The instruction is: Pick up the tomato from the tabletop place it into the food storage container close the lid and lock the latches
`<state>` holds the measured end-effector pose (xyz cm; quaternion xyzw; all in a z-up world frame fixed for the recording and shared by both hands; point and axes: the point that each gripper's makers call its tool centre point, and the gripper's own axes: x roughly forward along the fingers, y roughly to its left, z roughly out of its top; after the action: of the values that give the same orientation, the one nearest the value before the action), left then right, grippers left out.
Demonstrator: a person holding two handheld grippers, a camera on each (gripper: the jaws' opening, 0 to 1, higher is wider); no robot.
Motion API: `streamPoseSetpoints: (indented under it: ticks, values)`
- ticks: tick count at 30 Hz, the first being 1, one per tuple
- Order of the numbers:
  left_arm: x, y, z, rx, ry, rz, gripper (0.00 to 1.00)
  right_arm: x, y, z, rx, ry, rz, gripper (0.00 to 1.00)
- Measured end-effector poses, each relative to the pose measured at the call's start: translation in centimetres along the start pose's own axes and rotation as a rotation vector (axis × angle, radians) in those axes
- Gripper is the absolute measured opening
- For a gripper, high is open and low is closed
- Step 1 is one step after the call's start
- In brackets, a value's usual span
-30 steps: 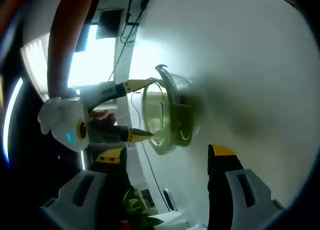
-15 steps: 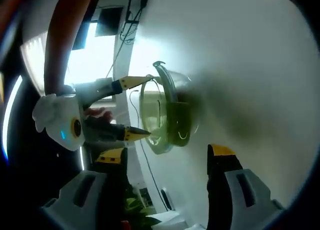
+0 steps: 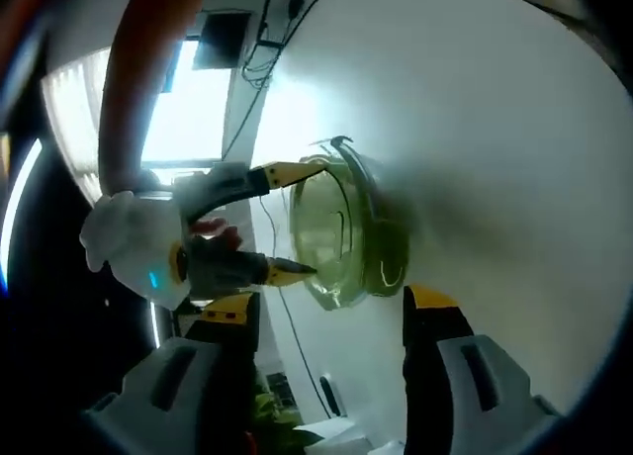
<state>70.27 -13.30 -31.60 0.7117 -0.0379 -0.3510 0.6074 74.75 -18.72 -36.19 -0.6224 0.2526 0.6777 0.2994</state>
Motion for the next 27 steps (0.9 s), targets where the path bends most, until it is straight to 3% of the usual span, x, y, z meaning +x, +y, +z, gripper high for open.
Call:
streamPoseSetpoints:
  ticks: [9,18,22,26,27]
  values:
    - [1.1,0.8,0.8,0.036,-0.010,-0.023,0.51,0.1,0.3,0.2,-0.004,-0.009,-0.002,0.58]
    - [2.7,0.9,0.8,0.060,0.000,-0.102,0.47,0.0,0.5,0.2,-0.009,-0.021,-0.002,0.57]
    - [2.6,0.5,1.5,0.062,0.025,-0.148,0.36,0.0,0.5,0.2,-0.009,-0.026,-0.002,0.57]
    - [1.9,0.7,1.4,0.017,0.022,-0.174,0.44,0.0,0.4,0.1,-0.011,-0.029,0.000,0.57]
    - [1.7,0.4,1.6,-0.008,0.011,-0.208,0.48,0.0,0.4,0.1,-0.010,-0.033,0.000,0.57]
